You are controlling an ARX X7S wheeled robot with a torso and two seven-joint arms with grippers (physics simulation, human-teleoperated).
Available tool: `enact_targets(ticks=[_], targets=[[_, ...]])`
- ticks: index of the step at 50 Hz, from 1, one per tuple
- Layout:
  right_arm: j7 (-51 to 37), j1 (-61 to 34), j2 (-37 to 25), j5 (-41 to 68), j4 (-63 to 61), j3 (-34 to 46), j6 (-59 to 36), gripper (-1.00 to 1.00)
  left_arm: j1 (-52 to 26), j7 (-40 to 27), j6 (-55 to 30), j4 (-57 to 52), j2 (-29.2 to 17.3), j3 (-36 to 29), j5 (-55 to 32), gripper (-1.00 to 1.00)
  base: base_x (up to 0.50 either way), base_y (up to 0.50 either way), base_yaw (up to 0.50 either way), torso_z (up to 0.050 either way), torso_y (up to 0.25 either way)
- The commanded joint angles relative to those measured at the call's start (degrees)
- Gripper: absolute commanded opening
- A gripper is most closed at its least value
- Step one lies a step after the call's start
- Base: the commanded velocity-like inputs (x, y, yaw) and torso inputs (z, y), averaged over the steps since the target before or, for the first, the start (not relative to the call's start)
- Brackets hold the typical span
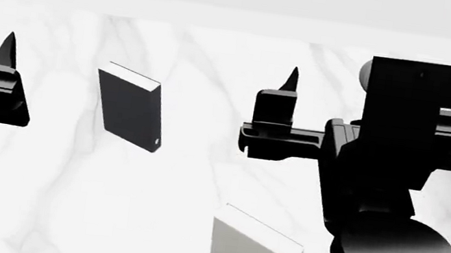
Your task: Pick up the book on the left and place it on top of the shelf.
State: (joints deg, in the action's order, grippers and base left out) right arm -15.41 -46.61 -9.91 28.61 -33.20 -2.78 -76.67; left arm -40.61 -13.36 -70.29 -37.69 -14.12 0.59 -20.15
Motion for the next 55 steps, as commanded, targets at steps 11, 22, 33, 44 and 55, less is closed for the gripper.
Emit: enact_targets(ticks=[11,22,33,44,55], targets=[[-0.35,0.36,-0.38,1.07,0.36,0.35,0.25,1.00,0.17,-0.13,0.15,0.09,-0.09,0.39,-0.40,1.00,0.50,0.00,0.00,0.000,0.001],[-0.62,0.54,-0.50,1.97,-0.17,0.43,-0.55,1.00,0.48,-0.12,0.19,-0.10,-0.27,0.91,-0.70,1.00,0.50,0.00,0.00,0.000,0.002],[-0.95,0.90,-0.78,2.25,-0.20,1.12,-0.11,1.00,0.80,-0.20,0.64,0.15,-0.43,0.93,-0.92,1.00,0.50,0.00,0.00,0.000,0.002],[-1.33,0.91,-1.22,2.01,0.60,1.62,1.10,1.00,0.95,-0.34,1.10,0.45,-0.46,0.85,-1.16,1.00,0.35,0.00,0.00,0.000,0.002],[0.22,-2.58,-2.77,4.43,2.58,6.04,-4.97,1.00,0.96,-0.56,1.25,0.61,-0.63,0.74,-1.39,1.00,0.00,0.00,0.00,0.000,0.000]])
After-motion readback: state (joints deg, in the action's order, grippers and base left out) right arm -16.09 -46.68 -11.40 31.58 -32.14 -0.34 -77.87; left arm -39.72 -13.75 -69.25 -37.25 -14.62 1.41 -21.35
